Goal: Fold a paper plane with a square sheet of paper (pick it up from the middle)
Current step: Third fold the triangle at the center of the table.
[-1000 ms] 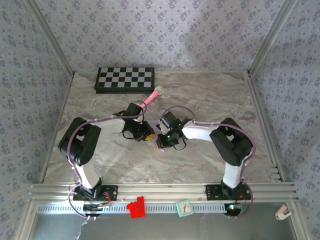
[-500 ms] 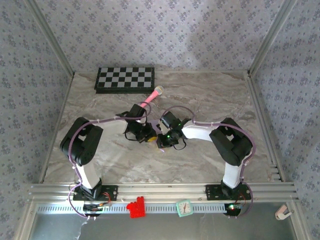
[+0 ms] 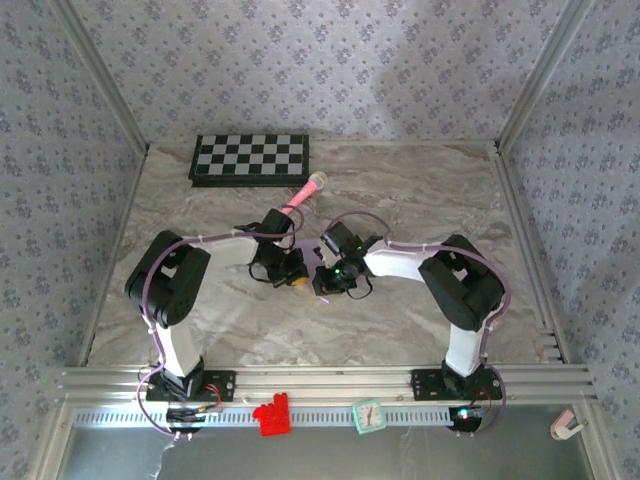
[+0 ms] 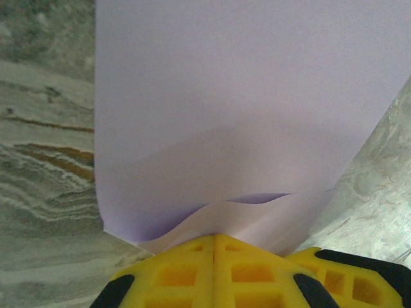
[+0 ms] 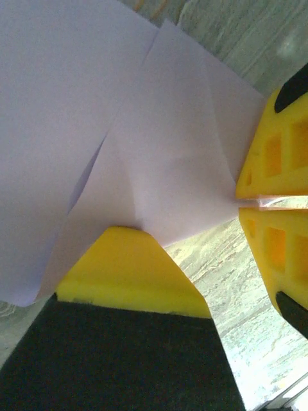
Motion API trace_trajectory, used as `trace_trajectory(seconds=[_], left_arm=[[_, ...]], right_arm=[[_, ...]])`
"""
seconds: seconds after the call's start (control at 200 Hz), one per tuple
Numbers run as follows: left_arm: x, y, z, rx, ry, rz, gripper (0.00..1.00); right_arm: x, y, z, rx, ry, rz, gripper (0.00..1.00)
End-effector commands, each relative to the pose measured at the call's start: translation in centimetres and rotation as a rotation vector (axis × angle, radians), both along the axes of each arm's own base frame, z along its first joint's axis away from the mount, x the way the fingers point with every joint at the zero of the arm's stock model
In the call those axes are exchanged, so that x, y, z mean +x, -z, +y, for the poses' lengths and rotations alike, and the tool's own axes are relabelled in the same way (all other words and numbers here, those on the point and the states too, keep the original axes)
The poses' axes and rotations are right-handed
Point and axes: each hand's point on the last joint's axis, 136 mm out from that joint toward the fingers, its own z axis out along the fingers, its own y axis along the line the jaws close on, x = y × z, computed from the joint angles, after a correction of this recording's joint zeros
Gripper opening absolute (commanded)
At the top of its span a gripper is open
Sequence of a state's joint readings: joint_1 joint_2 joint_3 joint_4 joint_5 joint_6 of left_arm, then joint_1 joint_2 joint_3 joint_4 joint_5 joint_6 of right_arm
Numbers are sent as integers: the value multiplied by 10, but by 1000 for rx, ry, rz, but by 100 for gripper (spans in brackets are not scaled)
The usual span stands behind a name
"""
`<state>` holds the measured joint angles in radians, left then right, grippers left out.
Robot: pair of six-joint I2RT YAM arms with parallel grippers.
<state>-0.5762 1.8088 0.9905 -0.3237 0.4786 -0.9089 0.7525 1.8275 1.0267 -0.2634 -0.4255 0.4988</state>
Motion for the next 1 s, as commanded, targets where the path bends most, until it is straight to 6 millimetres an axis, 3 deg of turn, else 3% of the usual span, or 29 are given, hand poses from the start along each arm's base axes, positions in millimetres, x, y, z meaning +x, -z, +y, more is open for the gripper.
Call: trace_trajectory(seconds=[0.0, 0.145, 0.475, 0.994], left_arm=[[-10, 23, 15, 99, -7, 60, 5], [-12, 29, 22, 134, -19, 79, 4], [-17, 36, 31, 190, -46, 115, 3], [-23, 43, 37, 222, -58, 147, 3]], right_arm=[[8, -33, 10, 73, 8, -17, 15], [1, -34, 10, 80, -8, 16, 15], [-12, -14, 5, -10, -18, 50, 12], [-14, 4, -8, -118, -13, 60, 11]])
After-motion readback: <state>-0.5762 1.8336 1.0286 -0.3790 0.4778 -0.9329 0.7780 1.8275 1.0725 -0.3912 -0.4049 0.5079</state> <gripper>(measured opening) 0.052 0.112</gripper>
